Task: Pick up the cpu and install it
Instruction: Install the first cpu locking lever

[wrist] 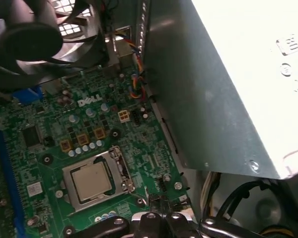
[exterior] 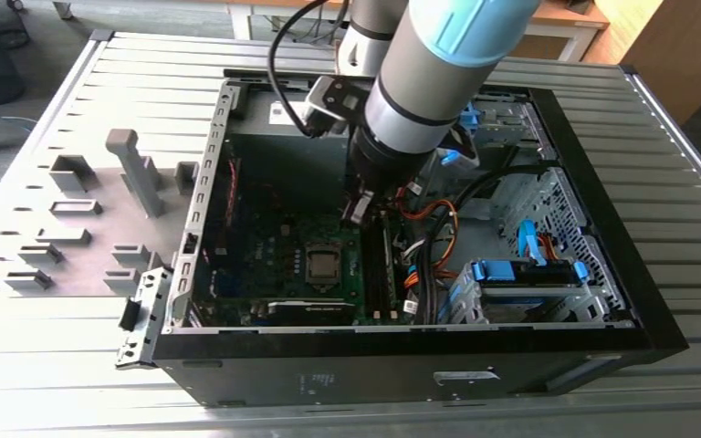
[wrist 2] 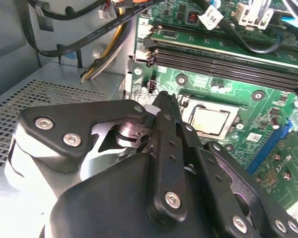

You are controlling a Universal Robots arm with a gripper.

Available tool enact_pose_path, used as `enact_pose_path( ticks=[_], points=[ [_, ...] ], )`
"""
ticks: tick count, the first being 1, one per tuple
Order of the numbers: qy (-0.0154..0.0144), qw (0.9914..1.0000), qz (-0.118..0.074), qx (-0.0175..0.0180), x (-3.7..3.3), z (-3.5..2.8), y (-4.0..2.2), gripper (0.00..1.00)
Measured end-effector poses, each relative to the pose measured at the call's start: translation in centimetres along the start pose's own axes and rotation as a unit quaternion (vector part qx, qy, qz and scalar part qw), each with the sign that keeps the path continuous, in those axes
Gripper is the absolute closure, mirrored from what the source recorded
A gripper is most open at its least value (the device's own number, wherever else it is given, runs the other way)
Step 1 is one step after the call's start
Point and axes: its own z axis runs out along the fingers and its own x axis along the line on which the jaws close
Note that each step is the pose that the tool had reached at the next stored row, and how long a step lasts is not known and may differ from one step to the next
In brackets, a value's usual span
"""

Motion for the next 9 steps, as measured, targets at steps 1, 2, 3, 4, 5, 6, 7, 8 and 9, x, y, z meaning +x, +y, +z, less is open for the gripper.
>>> enact_pose_path(
  ticks=[1,2,3,4,5,6,7,8,9],
  points=[
    [0.0007,1.00000,-0.001,0.0002,0.08,0.00,0.03,0.89],
    [0.0013,1.00000,-0.002,0.0004,0.16,0.00,0.07,0.89],
    [0.0021,0.99999,-0.003,0.0006,0.23,0.00,0.11,0.89],
    [0.0031,0.99999,-0.003,0.0009,0.30,0.01,0.16,0.89],
    [0.0042,0.99998,-0.004,0.0013,0.36,0.01,0.20,0.89],
    [0.0055,0.99997,-0.005,0.0016,0.43,0.01,0.23,0.89],
    [0.0067,0.99996,-0.006,0.0020,0.50,0.01,0.25,0.89],
    [0.0081,0.99994,-0.007,0.0024,0.58,0.00,0.26,0.89],
    [0.0093,0.99993,-0.007,0.0028,0.66,-0.01,0.26,0.89]
  ],
)
